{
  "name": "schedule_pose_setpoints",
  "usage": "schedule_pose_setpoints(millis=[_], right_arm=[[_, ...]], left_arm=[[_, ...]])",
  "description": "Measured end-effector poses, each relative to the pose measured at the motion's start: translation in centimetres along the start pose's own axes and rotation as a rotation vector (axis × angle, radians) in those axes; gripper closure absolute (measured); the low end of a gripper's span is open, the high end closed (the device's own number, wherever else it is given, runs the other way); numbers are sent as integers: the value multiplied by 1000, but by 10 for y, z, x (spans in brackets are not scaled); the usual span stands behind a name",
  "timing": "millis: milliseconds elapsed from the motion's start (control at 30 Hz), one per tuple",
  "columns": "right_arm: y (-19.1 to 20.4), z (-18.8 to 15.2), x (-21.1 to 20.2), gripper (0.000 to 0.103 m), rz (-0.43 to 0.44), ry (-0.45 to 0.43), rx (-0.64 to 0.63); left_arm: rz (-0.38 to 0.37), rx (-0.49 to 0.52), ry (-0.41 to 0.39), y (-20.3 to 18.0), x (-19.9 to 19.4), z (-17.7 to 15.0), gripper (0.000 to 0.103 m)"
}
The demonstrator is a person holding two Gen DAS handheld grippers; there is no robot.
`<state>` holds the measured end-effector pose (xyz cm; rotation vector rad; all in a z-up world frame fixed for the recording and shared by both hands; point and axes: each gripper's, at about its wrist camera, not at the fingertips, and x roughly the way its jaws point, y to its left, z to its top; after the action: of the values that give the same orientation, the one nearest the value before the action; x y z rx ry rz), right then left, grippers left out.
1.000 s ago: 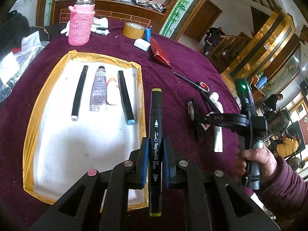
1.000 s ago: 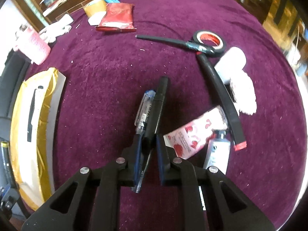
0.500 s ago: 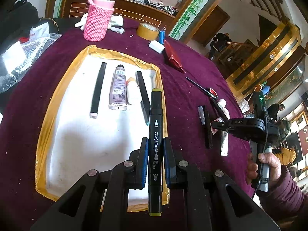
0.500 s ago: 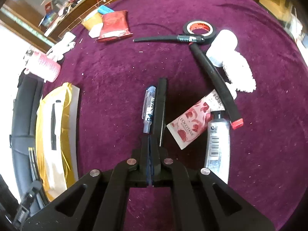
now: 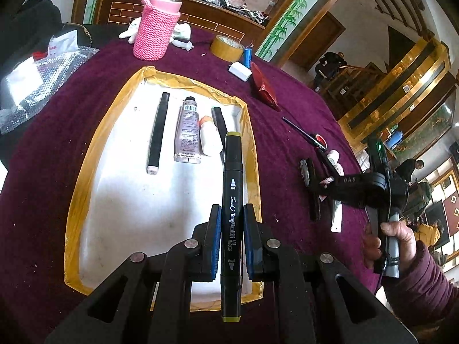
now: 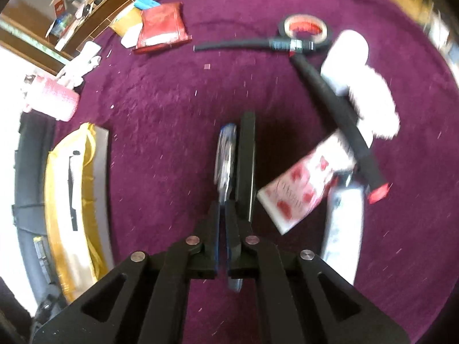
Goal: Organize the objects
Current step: 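Grasp a black pen with the right gripper while the left holds its marker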
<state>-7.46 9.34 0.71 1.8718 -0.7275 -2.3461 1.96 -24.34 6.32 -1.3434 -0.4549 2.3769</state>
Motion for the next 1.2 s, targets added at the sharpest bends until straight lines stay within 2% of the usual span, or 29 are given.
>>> schedule_pose_setpoints(millis=[133, 200, 267, 333, 633, 700, 833, 900, 1000, 1200], right_arm=[[-6, -2, -1, 99, -9, 4, 41], [-5, -3, -8, 93, 7, -10, 43], [-3, -4, -18, 78, 19, -33, 41], [-2, -4, -27, 68, 34, -62, 37], [5, 2, -8, 68, -164, -21, -77], [4, 5, -4, 69, -163, -29, -87], [16, 11, 6, 89, -224, -31, -150], [19, 9, 7, 91, -240, -35, -176], [13, 7, 4, 91, -179, -18, -157], [-11, -1, -24, 91, 48, -14, -41]], left_arm=[[-9, -6, 3, 2, 2, 1, 92], [-13, -6, 4, 3, 2, 0, 92], [-16, -9, 4, 4, 2, 0, 92], [-18, -16, 2, 7, 1, 0, 92], [-26, -15, 9, 7, 2, 0, 92], [-24, -17, 11, 7, 2, -2, 92], [-16, -27, 14, 10, 2, -4, 92], [-10, -31, 12, 11, 1, -4, 92], [-1, -38, 1, 13, -3, -4, 92], [33, -54, -28, 24, -10, 3, 92]])
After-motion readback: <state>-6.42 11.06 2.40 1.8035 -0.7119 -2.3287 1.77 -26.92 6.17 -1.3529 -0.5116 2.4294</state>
